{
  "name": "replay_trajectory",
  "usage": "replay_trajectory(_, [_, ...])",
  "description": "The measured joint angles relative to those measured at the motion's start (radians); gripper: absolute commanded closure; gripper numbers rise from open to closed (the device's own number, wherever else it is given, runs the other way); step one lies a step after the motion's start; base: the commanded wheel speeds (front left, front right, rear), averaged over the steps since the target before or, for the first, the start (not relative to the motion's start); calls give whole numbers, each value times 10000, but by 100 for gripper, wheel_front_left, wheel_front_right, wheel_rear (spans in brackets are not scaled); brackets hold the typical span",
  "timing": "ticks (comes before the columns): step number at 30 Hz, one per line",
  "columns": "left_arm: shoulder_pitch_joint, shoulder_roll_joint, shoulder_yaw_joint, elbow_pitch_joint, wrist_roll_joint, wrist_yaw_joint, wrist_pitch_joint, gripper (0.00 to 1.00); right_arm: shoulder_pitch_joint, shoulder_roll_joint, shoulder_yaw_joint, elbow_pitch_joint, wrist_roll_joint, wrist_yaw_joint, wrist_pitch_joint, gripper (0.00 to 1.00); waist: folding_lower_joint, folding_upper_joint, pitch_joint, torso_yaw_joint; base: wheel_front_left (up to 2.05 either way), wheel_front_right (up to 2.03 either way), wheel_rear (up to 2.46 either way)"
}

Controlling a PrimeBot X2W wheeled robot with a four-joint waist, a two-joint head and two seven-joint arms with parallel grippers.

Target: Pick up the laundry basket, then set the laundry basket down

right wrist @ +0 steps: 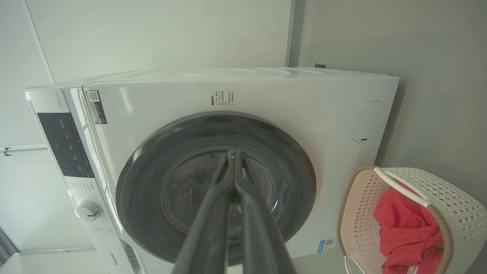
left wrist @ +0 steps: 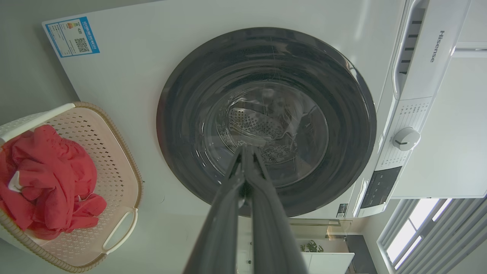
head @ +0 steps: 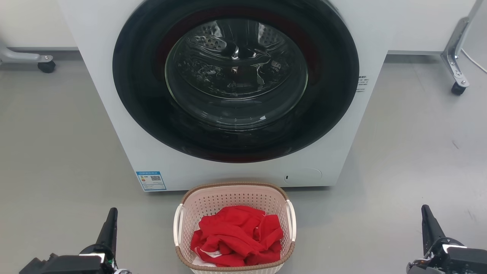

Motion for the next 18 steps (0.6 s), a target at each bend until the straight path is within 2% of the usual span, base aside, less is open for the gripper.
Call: replay_trajectory(18, [0, 0, 0, -2, 0, 0, -2, 100, 0, 0, 0, -4, 0, 0, 0, 100, -1, -1, 0, 0, 0, 0, 0])
